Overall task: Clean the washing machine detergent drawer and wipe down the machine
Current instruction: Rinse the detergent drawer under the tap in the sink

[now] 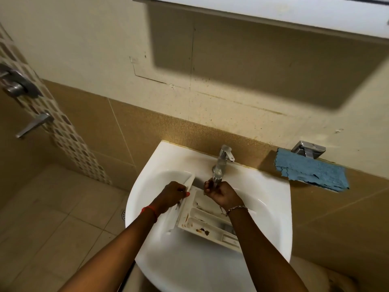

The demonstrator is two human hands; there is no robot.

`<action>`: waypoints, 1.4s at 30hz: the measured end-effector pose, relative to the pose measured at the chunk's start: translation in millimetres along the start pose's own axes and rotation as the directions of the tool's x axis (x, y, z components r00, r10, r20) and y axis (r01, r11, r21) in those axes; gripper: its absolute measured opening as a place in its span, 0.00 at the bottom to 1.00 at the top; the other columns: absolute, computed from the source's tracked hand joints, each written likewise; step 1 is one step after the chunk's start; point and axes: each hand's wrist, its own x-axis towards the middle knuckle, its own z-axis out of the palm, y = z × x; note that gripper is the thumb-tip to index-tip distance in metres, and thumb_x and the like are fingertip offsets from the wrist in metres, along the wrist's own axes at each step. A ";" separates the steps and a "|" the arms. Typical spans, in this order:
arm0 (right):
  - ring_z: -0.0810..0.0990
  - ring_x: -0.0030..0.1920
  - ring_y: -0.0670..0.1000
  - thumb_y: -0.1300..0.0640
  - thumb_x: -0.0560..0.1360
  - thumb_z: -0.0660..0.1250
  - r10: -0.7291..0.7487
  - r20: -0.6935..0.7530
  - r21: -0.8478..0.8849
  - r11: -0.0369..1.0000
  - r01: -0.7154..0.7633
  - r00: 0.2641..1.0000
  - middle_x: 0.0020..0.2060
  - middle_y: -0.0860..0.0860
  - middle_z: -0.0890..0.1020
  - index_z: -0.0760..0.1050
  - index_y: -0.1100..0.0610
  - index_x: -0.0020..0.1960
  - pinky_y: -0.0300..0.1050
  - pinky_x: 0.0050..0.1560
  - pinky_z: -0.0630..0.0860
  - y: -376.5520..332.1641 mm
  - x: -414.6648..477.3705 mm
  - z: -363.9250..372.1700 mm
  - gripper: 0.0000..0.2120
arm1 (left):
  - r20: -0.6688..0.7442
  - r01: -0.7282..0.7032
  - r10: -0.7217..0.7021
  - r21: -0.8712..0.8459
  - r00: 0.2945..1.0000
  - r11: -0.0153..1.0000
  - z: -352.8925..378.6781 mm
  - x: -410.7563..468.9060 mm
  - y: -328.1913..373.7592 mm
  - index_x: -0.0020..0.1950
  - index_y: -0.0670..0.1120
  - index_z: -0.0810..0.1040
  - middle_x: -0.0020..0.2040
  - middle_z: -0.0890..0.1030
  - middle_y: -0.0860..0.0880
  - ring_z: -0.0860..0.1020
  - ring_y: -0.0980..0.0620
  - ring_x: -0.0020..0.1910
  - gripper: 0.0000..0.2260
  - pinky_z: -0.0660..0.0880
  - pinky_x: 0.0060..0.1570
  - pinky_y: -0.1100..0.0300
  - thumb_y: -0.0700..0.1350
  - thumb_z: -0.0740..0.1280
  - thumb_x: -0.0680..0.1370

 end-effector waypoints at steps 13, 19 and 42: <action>0.71 0.26 0.49 0.66 0.69 0.53 0.034 0.120 -0.106 0.994 -0.021 0.992 0.24 0.53 0.74 0.66 0.59 0.34 0.37 0.27 0.67 6.8 -2.0 -1.1 0.07 | 0.007 0.026 -0.027 0.055 1.000 0.998 -0.8 -2.2 2.9 0.62 0.36 0.74 0.59 0.75 0.41 0.74 0.45 0.55 0.14 0.72 0.60 0.53 0.41 0.63 0.78; 0.73 0.24 0.48 0.68 0.75 0.50 0.112 0.161 -0.234 0.970 -0.072 0.981 0.25 0.53 0.75 0.66 0.59 0.36 0.34 0.25 0.68 12.6 -10.9 2.8 0.12 | 0.010 0.023 -0.023 0.050 1.000 0.998 0.5 -2.1 1.7 0.60 0.36 0.75 0.55 0.76 0.42 0.75 0.47 0.53 0.13 0.73 0.55 0.56 0.41 0.63 0.78; 0.76 0.38 0.55 0.68 0.79 0.52 0.027 0.068 -0.063 0.998 -0.023 0.997 0.27 0.59 0.80 0.74 0.65 0.39 0.43 0.28 0.79 -9.5 -24.0 -7.6 0.15 | -0.030 -0.013 0.013 0.020 0.999 1.000 6.9 -5.2 0.4 0.60 0.38 0.74 0.53 0.74 0.44 0.72 0.47 0.53 0.12 0.71 0.59 0.52 0.41 0.61 0.79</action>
